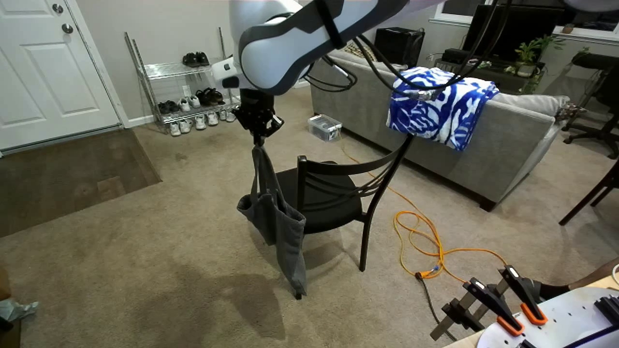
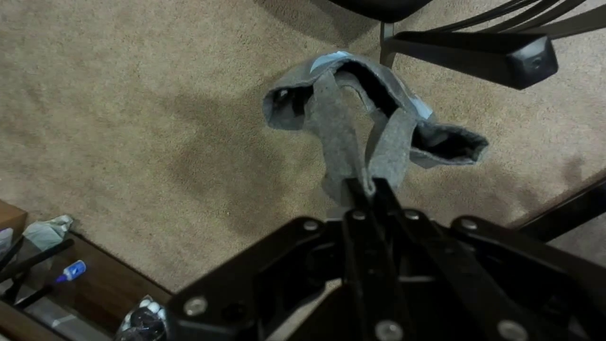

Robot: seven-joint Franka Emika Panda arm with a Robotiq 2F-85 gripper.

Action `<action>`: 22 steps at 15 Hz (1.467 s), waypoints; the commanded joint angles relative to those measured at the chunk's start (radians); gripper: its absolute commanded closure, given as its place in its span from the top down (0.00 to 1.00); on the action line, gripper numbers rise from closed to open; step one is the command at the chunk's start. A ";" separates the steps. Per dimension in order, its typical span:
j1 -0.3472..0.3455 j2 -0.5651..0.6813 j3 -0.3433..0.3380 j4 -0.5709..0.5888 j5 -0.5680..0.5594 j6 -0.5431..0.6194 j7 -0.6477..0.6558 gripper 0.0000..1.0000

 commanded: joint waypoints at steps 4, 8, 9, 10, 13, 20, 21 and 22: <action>-0.059 -0.190 0.004 -0.262 0.009 0.138 0.026 0.02; -0.091 -0.260 0.009 -0.358 0.010 0.180 0.029 0.02; -0.099 -0.278 0.009 -0.382 0.011 0.190 0.032 0.02; -0.105 -0.295 0.009 -0.404 0.012 0.200 0.035 0.02; -0.127 -0.352 0.014 -0.476 0.015 0.232 0.036 0.02; -0.177 -0.470 0.008 -0.622 0.034 0.295 0.052 0.02; -0.182 -0.478 0.006 -0.632 0.040 0.301 0.059 0.02; -0.190 -0.484 0.004 -0.638 0.048 0.305 0.061 0.02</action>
